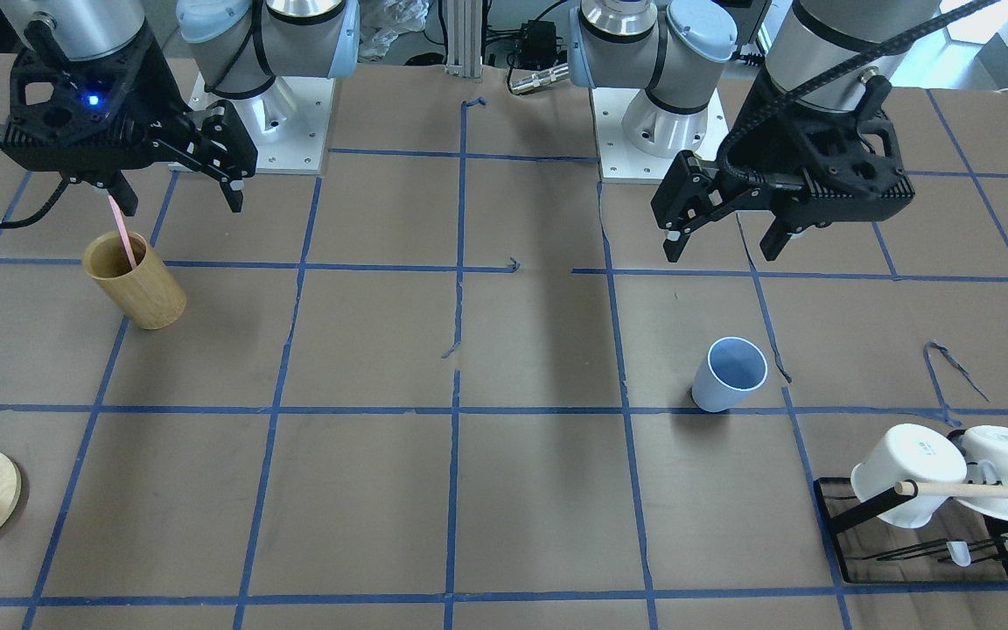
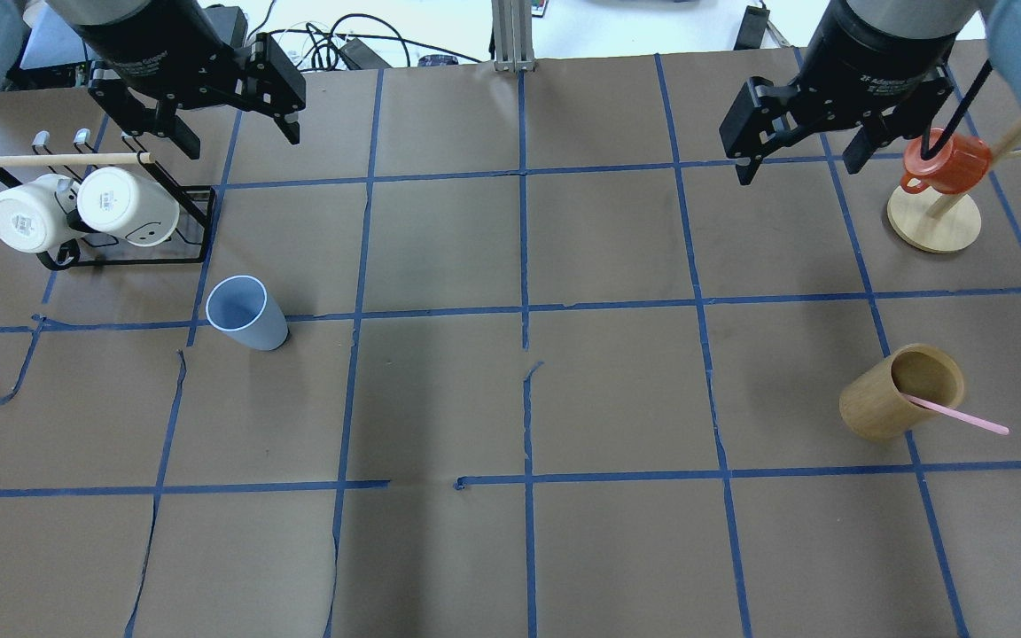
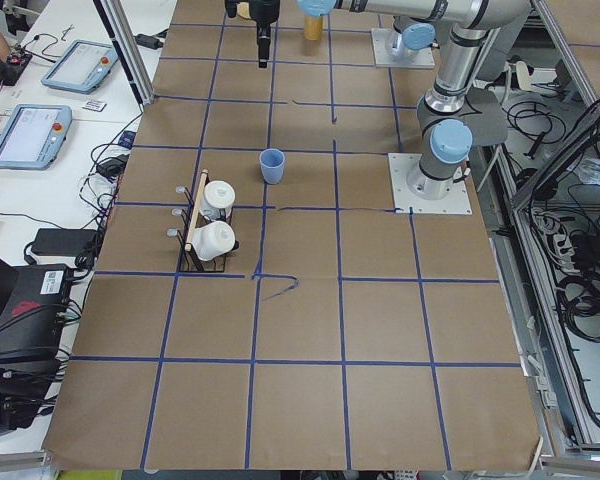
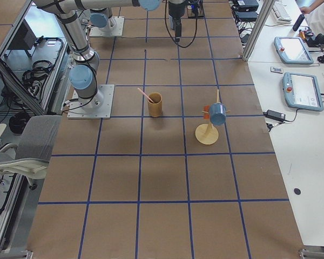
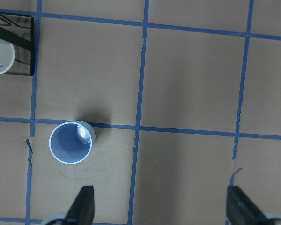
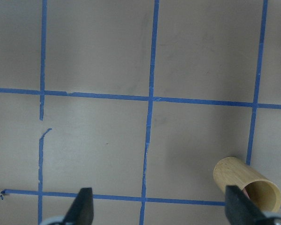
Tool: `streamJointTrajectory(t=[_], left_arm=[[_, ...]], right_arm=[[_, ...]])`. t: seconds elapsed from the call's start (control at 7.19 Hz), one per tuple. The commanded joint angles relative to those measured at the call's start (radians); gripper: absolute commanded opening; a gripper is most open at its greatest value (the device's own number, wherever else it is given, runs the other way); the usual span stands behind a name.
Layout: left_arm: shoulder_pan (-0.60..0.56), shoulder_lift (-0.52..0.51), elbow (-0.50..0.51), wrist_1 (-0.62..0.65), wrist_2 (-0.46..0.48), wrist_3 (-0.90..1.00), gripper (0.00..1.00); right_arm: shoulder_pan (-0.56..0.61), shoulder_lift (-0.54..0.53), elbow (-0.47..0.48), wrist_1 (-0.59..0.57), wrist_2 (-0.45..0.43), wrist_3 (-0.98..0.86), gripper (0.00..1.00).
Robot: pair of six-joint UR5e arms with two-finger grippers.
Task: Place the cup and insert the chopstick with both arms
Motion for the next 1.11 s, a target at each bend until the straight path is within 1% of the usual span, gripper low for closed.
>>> streamJointTrajectory(t=[0.0,0.28,0.42,0.7,0.97], left_arm=[[0.0,0.001,0.0,0.005,-0.002,0.0,1.0],[0.0,0.001,0.0,0.003,0.0,0.0,1.0],[0.0,0.004,-0.007,-0.006,0.002,0.03,1.0],[-0.002,0.007,-0.013,-0.052,0.0,0.034,1.0],[0.0,0.014,-0.013,-0.047,0.003,0.034,1.0]], right_arm=[[0.0,0.0,0.0,0.0,0.002,0.001,1.0],[0.0,0.0,0.0,-0.002,0.002,0.0,1.0],[0.0,0.0,0.0,-0.002,0.002,0.0,1.0],[0.0,0.0,0.0,-0.002,0.002,0.004,1.0],[-0.003,0.002,0.0,-0.002,0.0,0.003,1.0]])
